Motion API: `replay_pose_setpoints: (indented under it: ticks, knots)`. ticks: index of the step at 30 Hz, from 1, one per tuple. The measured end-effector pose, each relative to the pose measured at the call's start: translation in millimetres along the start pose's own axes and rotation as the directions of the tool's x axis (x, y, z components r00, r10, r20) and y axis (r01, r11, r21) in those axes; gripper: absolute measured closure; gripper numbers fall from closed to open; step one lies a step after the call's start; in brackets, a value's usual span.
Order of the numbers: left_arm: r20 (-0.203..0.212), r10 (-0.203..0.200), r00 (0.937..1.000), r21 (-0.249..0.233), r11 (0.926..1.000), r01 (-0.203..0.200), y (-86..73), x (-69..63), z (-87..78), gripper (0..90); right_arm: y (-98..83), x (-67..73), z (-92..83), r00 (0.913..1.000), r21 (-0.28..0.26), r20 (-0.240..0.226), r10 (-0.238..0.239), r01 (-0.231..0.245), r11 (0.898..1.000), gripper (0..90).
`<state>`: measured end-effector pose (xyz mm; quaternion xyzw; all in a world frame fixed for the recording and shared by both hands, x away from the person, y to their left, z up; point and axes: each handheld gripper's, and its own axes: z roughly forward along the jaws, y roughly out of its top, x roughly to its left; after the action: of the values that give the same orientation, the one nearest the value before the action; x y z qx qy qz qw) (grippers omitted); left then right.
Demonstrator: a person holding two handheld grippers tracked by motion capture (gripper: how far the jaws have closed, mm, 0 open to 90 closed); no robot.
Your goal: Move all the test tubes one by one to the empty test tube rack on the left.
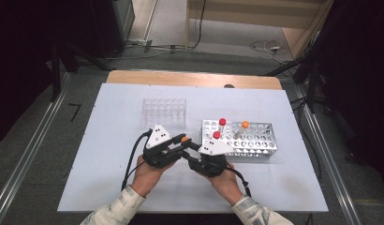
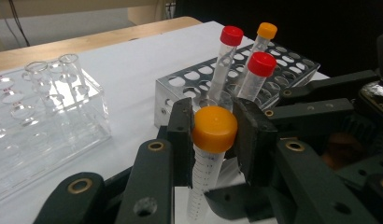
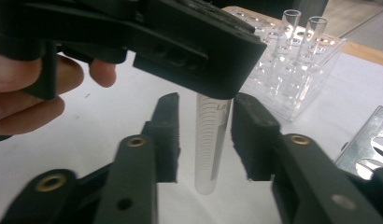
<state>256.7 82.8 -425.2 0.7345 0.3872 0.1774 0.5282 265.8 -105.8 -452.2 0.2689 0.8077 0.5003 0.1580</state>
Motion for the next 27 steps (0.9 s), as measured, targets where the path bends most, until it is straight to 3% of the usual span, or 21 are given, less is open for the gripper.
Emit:
replay_pose_setpoints:
  ticks: [6,12,27]
  knots:
    - [-0.021,-0.013,0.9997,-0.002,0.9999,0.013,0.3,6.7,-1.2,70.0,0.3,-0.1,-9.5,0.9996,-0.01,-0.019,-0.02,0.02,1.0,41.3]
    - [-0.045,-0.029,0.9986,-0.005,0.9996,0.029,0.4,14.6,-1.8,70.1,0.5,-4.4,-27.0,0.9999,-0.006,-0.004,-0.009,0.009,1.0,26.7]
    - [-0.109,-0.097,0.9893,-0.045,0.9947,0.092,8.0,43.2,-8.9,70.1,-25.6,-30.9,-78.1,0.9971,0.029,0.069,0.033,-0.035,0.999,23.3]
